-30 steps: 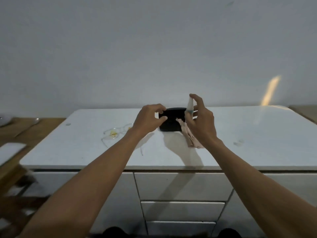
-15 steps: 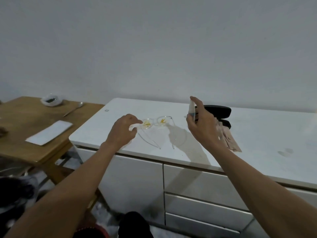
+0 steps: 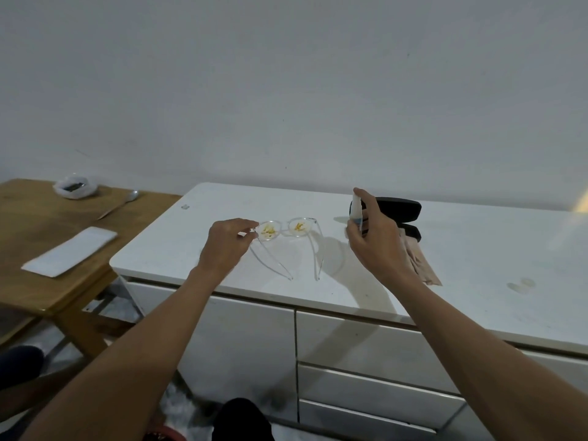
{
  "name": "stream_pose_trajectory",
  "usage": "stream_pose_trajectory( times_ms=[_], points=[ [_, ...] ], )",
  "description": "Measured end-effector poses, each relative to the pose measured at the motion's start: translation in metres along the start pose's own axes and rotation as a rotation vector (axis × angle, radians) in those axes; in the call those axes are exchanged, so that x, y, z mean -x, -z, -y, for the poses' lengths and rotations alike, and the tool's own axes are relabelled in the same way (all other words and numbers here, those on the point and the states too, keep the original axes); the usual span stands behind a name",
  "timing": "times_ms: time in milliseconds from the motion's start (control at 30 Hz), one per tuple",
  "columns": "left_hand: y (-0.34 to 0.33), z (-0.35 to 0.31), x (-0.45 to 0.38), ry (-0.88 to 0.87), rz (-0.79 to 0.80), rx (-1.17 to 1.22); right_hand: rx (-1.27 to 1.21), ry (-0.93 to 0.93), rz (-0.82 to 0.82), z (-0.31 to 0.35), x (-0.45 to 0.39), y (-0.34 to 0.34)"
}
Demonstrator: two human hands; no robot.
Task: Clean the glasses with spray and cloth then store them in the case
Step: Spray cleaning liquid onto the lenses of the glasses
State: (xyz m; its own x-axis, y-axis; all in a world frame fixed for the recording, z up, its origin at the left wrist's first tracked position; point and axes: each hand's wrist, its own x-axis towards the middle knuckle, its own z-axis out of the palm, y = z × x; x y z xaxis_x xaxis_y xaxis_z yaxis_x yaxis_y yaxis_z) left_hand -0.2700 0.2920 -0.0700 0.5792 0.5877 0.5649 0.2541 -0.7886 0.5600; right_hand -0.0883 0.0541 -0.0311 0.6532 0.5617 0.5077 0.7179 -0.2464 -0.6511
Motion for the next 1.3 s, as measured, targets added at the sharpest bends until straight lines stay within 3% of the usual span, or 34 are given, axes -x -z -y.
stream_pose_trajectory(
  times_ms=[167, 500, 633, 833, 1300],
  points=[
    [-0.004, -0.008, -0.004, 0.017, -0.085, 0.088, 0.045, -0.022, -0.038, -0.009, 0.001, -0.001],
    [-0.008, -0.018, -0.022, 0.302, -0.144, 0.361, 0.035, -0.010, -0.027, -0.014, 0.007, -0.001],
    [-0.006, -0.026, -0.030, 0.378, -0.180, 0.469, -0.109, -0.004, 0.049, -0.013, 0.015, -0.011],
    [-0.005, -0.038, -0.039, 0.455, -0.236, 0.625, -0.094, 0.052, 0.075, -0.015, 0.019, -0.027],
    [-0.007, -0.057, -0.041, 0.514, -0.260, 0.729, -0.059, 0.101, 0.060, 0.004, -0.009, -0.044]
  ],
)
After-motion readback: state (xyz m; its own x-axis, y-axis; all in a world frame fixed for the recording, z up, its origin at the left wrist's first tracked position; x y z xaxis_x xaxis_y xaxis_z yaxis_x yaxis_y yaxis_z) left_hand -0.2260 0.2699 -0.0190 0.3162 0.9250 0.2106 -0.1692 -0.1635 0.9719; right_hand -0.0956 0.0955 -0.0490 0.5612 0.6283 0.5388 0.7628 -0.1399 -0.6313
